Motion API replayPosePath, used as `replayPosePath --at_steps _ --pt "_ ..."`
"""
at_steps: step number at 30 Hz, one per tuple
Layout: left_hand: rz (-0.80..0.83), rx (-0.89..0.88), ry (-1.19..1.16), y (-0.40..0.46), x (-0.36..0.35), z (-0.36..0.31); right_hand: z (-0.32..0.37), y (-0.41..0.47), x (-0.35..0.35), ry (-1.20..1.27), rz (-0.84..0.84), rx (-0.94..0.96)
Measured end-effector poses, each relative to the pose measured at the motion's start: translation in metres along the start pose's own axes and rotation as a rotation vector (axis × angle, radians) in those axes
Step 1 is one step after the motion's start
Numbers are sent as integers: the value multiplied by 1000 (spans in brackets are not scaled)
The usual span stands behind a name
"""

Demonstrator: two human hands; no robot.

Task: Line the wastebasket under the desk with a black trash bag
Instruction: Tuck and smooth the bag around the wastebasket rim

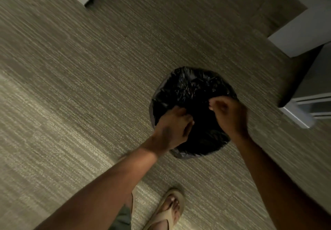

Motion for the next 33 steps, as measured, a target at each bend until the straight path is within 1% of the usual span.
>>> replayPosePath --at_steps 1,2,3,4,5,6,7,8,10,11,14,17,20,23,27,29,33 --pt "-215 53 -42 -5 23 8 -21 -23 19 -16 -147 -81" --pt "-412 163 -84 -17 43 23 -47 -46 32 -35 -256 -205" --pt "-572 332 -155 -33 58 41 -74 -68 34 -16 -299 -366" --pt "-692 537 -291 -52 62 64 -98 -86 24 40 -255 -523" --pt "-771 776 -522 -70 55 85 -115 -99 6 135 -149 -634" --pt "-808 1003 -819 -84 38 99 -121 -106 -13 263 -47 -676" --pt "-801 1141 -1097 -90 18 103 -119 -111 -28 401 22 -670" --pt "-748 1165 -1247 -90 7 102 -113 -113 -38 510 50 -650" --pt "-652 1053 -1200 -84 7 99 -106 -113 -45 606 19 -628" --pt "-638 1014 -1167 -82 9 98 -105 -113 -45 619 -14 -631" --pt "-673 1010 -1191 -78 18 110 -91 -104 -43 614 -69 -606" --pt "-743 1023 -1225 -78 45 129 -52 -82 -38 605 -83 -495" --pt "-822 1040 -1252 -83 80 158 0 -50 -41 658 -55 -410" --pt "-907 1008 -1297 -81 121 190 57 -8 -59 693 -4 -358" --pt "-960 955 -1193 -68 176 226 124 41 -91 799 71 -357" --pt "-946 916 -1168 -56 197 243 149 62 -106 833 107 -373" --pt "-916 874 -1115 -35 224 267 173 86 -130 868 173 -410"
Point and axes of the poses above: each hand's wrist, its own y-axis towards the middle knuckle, its own x-axis out of the back of the hand, z = x × y, the point moved 8 cm from there along y, towards the middle knuckle, and after that the axes turned 14 degrees about -y, right-handed, at the moved point
